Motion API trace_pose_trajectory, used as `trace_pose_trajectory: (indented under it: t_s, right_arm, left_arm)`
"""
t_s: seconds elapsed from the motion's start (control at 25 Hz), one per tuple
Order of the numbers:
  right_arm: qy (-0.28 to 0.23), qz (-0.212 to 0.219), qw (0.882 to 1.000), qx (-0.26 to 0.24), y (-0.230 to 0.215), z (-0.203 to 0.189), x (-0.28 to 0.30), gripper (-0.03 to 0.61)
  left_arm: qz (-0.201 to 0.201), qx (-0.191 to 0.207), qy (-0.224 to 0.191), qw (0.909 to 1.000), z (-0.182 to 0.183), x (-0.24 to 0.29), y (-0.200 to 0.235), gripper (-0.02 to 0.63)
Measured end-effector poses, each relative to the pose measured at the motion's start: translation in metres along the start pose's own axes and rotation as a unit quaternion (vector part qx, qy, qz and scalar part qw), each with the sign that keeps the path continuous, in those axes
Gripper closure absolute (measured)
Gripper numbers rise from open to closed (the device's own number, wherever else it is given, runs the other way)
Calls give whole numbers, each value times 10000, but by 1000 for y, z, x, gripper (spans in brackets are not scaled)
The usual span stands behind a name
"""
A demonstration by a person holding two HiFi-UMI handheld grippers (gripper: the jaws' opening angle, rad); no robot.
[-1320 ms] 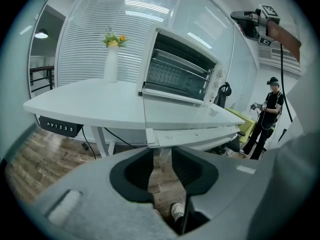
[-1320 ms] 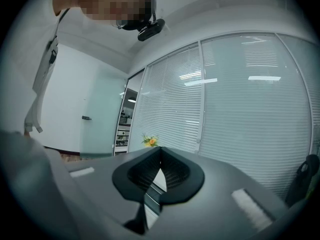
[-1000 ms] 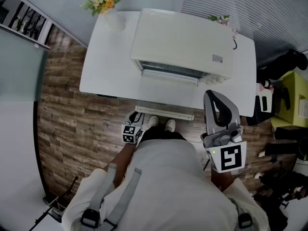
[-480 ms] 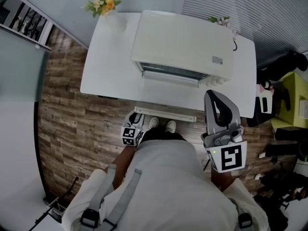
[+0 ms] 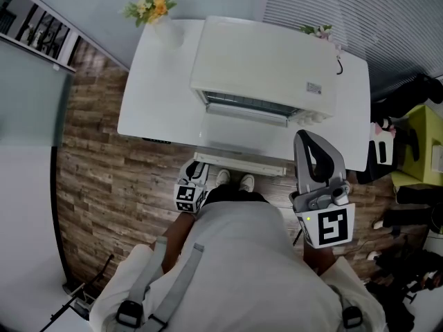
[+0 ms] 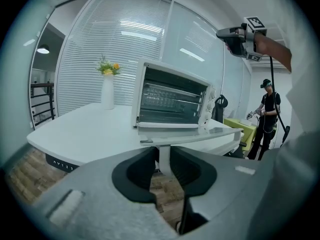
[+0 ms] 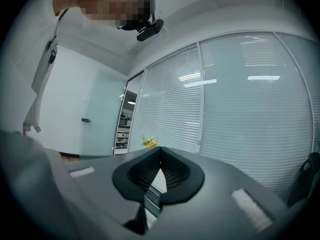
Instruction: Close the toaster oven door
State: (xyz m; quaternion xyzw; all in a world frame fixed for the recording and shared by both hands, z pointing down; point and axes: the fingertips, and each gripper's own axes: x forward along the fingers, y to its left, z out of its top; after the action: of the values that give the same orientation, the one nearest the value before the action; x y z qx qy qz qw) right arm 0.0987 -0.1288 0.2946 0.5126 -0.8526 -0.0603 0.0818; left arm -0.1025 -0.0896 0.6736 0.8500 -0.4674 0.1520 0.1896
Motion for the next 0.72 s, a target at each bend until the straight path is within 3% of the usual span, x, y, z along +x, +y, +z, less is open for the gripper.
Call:
trace_pose_trajectory:
  t_s: [0.72]
  right_arm:
    - [-60, -43, 10000, 36, 1, 4, 0, 574]
  left_arm:
    - [116, -64, -507, 9986, 58, -12, -4, 517]
